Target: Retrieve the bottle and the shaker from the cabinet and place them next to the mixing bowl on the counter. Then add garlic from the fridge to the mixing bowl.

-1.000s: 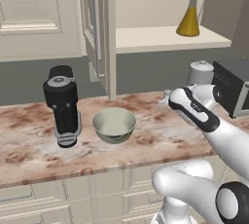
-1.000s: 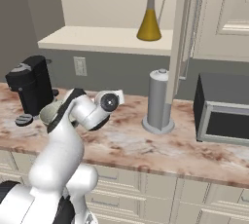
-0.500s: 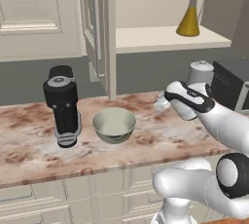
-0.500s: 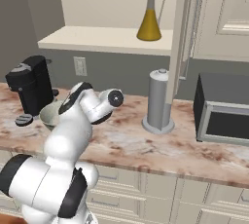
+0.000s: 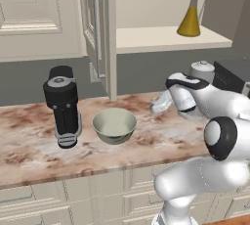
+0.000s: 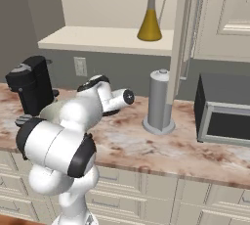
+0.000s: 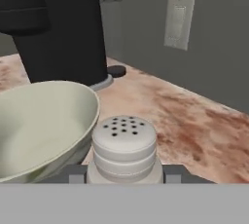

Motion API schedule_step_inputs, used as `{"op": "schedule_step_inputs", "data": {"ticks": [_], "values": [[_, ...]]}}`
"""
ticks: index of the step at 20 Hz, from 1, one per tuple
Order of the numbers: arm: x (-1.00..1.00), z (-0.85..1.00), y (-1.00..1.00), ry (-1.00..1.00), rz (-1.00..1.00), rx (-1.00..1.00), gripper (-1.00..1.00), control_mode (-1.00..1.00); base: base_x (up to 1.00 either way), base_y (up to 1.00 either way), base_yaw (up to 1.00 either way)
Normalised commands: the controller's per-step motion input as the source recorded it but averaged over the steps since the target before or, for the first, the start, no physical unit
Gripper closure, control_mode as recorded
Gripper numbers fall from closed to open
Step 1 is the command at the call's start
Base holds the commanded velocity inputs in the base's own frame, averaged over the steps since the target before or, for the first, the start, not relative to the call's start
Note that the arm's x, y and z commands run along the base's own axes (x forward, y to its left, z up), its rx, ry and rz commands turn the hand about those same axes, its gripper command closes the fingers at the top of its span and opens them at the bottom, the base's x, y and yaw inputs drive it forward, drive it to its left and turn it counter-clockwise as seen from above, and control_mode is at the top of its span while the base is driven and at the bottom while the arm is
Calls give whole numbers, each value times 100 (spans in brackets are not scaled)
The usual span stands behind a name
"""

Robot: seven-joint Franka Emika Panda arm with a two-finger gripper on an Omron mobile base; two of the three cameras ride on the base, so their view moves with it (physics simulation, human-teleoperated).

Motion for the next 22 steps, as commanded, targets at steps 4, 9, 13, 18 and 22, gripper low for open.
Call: {"op": "schedule_step_inputs", "data": {"ticks": [4,9,13,18,22], "values": [[38,-26,11,15,28,18,100,-100,0,0,0],[36,-15,17,12,26,7,100,-100,0,0,0],[27,-19,22,4,25,2,100,-100,0,0,0],[13,-22,27,0,28,5,100,-100,0,0,0],[8,-16,27,0,28,9,100,-100,0,0,0]]}}
